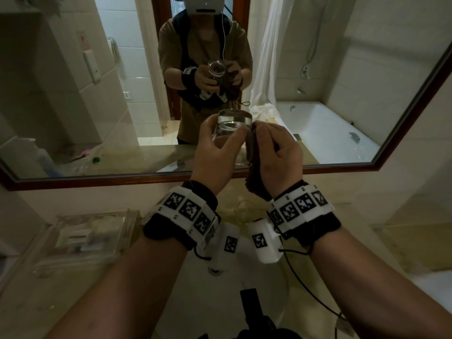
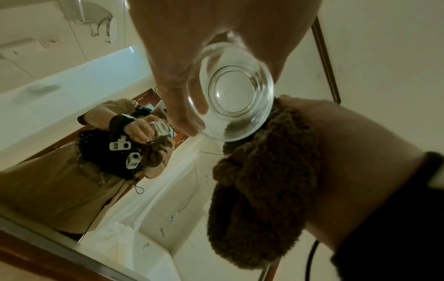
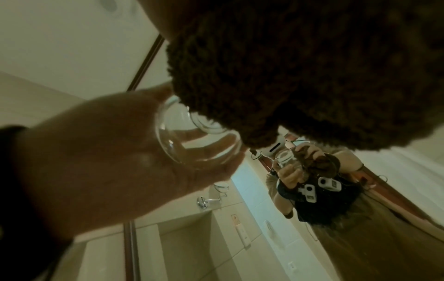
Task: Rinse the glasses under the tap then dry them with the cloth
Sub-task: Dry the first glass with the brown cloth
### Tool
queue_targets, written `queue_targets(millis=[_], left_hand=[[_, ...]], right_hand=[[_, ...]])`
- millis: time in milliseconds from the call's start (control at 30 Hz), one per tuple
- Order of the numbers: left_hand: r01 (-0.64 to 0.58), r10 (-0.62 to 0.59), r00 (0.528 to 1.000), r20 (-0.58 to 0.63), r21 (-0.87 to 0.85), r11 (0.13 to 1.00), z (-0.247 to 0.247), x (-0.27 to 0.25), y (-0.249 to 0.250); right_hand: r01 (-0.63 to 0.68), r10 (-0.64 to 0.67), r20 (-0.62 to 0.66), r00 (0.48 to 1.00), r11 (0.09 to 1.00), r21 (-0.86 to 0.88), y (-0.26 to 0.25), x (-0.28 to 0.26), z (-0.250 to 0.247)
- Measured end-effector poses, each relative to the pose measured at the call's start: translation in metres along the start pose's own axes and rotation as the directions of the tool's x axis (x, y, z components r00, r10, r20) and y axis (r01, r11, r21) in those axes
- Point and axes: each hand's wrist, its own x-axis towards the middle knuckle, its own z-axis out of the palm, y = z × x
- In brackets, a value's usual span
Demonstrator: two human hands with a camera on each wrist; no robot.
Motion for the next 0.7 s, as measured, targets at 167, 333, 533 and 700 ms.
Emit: queue_targets(millis=[167, 333, 533, 700], left_hand=[[0.024, -0.022, 0.999, 0.030, -0.087, 0.996, -0.004, -0.006, -0.001], [-0.037, 0.038, 0.999, -0.016, 0.032, 0.999, -0.014, -0.007, -0.001], [0.032, -0.031, 0.999, 0.021, -0.093, 0.995, -0.014, -0.021, 0.008], [0.055, -0.047, 0.995, 0.091, -0.095, 0.994, -0.012, -0.026, 0.011]], right_hand=[[-0.221, 0.217, 0.085, 0.972, 0.975, 0.036, 0.004, 0.009, 0.004], [-0.118, 0.114, 0.087, 0.990, 0.992, 0.040, -0.005, -0.002, 0.007], [-0.054, 0.050, 0.073, 0.996, 0.997, 0.054, -0.010, -0.010, 0.002], [-0.192, 0.185, 0.096, 0.978, 0.980, 0.059, -0.004, -0.008, -0.003]])
